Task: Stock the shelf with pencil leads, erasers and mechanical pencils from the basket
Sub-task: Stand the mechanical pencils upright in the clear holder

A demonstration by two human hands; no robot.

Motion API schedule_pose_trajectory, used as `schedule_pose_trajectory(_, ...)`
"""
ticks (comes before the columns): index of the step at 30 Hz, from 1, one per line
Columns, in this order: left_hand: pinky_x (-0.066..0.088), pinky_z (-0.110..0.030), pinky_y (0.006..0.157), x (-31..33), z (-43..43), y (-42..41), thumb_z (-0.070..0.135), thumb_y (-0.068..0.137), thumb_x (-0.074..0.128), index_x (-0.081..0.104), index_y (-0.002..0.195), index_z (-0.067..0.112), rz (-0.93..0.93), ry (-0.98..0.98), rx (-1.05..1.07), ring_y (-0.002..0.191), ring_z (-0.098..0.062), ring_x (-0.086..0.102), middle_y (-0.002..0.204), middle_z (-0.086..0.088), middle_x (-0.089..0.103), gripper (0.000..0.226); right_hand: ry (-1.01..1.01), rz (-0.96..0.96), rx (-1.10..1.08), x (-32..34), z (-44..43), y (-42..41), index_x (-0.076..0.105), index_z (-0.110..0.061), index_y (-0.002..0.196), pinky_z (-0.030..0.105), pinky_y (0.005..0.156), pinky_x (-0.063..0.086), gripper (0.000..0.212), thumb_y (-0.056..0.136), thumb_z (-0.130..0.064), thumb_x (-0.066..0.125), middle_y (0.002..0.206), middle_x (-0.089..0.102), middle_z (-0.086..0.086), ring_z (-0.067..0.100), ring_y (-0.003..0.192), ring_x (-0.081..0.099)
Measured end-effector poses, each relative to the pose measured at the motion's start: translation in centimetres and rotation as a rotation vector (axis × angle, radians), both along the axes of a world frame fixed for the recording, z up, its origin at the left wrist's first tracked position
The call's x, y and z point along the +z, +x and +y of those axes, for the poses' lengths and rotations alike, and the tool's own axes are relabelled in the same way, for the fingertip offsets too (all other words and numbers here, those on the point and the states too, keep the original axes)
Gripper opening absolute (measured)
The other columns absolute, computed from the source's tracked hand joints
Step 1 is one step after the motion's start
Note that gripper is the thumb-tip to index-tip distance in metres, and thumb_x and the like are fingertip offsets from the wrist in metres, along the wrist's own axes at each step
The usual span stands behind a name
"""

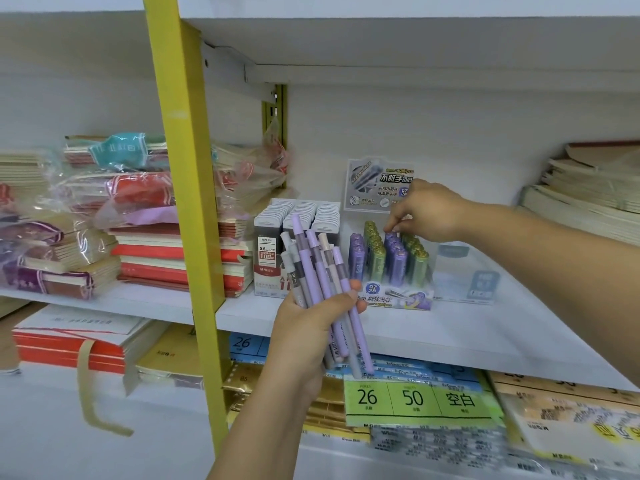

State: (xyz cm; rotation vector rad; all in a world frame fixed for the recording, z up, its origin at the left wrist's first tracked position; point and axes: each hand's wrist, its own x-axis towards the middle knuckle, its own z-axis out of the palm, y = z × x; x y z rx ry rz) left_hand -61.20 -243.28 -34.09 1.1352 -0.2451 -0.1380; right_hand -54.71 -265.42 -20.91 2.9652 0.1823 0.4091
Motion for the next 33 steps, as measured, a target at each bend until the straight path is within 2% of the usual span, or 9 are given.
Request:
schedule_pose_trajectory(2, 0.060, -0.037, 0.077, 0.0, 0.3, -0.1, 0.007, 0.081, 0.076, 0.075, 0.098, 0.015, 0.002, -0.007, -0.020, 0.088, -0.021, 0.076, 0.096, -0.005, 0.079, 0.019, 0.095, -0.170, 0.049, -0.2, 0.8, -1.6, 0.068, -0.031, 0.117, 0.028, 0.083, 0.036, 0.025, 0.095, -0.027, 0.057, 0.109, 0.059, -0.003, 0.017, 0.110, 0.044)
schedule_pose_trajectory(4, 0.060, -0.036, 0.075, -0.1, 0.5, -0.2, 0.010, 0.076, 0.078, 0.079, 0.090, 0.017, -0.005, -0.004, -0.041, 0.089, -0.022, 0.076, 0.097, -0.007, 0.078, 0.016, 0.410, -0.321, 0.135, -0.8, 2.1, -4.5, 0.069, -0.030, 0.111, 0.022, 0.076, 0.040, 0.022, 0.095, -0.023, 0.056, 0.091, 0.060, -0.019, 0.003, 0.095, 0.051)
schedule_pose_trajectory(7, 0.060, -0.031, 0.068, 0.1, 0.3, -0.7, 0.017, 0.063, 0.080, 0.077, 0.096, 0.013, -0.023, -0.015, -0.082, 0.089, -0.024, 0.076, 0.098, -0.009, 0.078, 0.033, 0.815, -0.197, 0.263, -3.1, 4.6, -9.5, 0.068, -0.040, 0.093, 0.002, 0.066, 0.045, 0.016, 0.090, -0.026, 0.062, 0.077, 0.067, -0.028, -0.013, 0.078, 0.060)
schedule_pose_trajectory(9, 0.060, -0.030, 0.068, 0.1, -0.1, -1.3, 0.014, 0.064, 0.081, 0.073, 0.105, 0.009, -0.032, -0.002, -0.115, 0.089, -0.026, 0.076, 0.100, -0.011, 0.078, 0.042, 0.982, -0.073, 0.297, -5.1, 5.8, -11.8, 0.067, -0.041, 0.090, 0.002, 0.063, 0.045, 0.014, 0.087, -0.027, 0.066, 0.080, 0.069, -0.028, -0.012, 0.073, 0.062)
schedule_pose_trajectory(13, 0.060, -0.031, 0.071, -0.3, -1.0, -2.7, 0.004, 0.078, 0.078, 0.075, 0.104, 0.011, -0.047, 0.079, -0.155, 0.091, -0.031, 0.075, 0.100, -0.016, 0.077, 0.028, 1.314, -0.060, 0.246, -8.2, 5.9, -13.6, 0.071, -0.029, 0.090, 0.005, 0.055, 0.044, 0.013, 0.083, -0.019, 0.073, 0.076, 0.073, -0.012, -0.004, 0.064, 0.065)
schedule_pose_trajectory(17, 0.060, -0.030, 0.070, -0.5, -1.8, -4.1, 0.004, 0.080, 0.077, 0.074, 0.107, 0.010, -0.010, 0.150, -0.194, 0.091, -0.029, 0.075, 0.100, -0.014, 0.077, 0.028, 1.489, -0.019, 0.174, -9.9, 4.6, -14.4, 0.073, -0.024, 0.089, 0.012, 0.059, 0.047, 0.009, 0.082, -0.019, 0.073, 0.078, 0.074, -0.005, 0.002, 0.068, 0.067)
schedule_pose_trajectory(20, 0.061, -0.038, 0.074, -0.8, -2.2, -4.6, 0.006, 0.080, 0.076, 0.073, 0.107, 0.006, 0.025, 0.201, -0.201, 0.091, -0.032, 0.074, 0.099, -0.018, 0.076, 0.027, 1.583, -0.038, 0.130, -10.2, 3.5, -14.6, 0.073, -0.020, 0.094, 0.022, 0.064, 0.047, 0.011, 0.084, -0.019, 0.069, 0.089, 0.075, 0.001, 0.007, 0.074, 0.066)
schedule_pose_trajectory(24, 0.061, -0.041, 0.079, -1.1, -2.8, -4.8, 0.013, 0.077, 0.081, 0.073, 0.104, 0.005, 0.040, 0.255, -0.202, 0.094, -0.036, 0.072, 0.099, -0.020, 0.075, 0.029, 1.799, -0.087, 0.193, -9.4, 2.2, -14.6, 0.070, -0.012, 0.095, 0.024, 0.059, 0.051, 0.010, 0.090, -0.009, 0.062, 0.083, 0.072, 0.005, 0.015, 0.073, 0.064)
schedule_pose_trajectory(33, 0.057, -0.029, 0.066, -1.0, -3.4, -4.7, 0.008, 0.076, 0.080, 0.073, 0.104, 0.004, 0.085, 0.236, -0.235, 0.083, -0.027, 0.075, 0.092, -0.018, 0.077, 0.029, 1.816, -0.053, 0.305, -8.9, 1.3, -14.7, 0.063, -0.004, 0.108, 0.029, 0.069, 0.056, 0.018, 0.091, -0.006, 0.058, 0.092, 0.071, 0.011, 0.021, 0.081, 0.068)
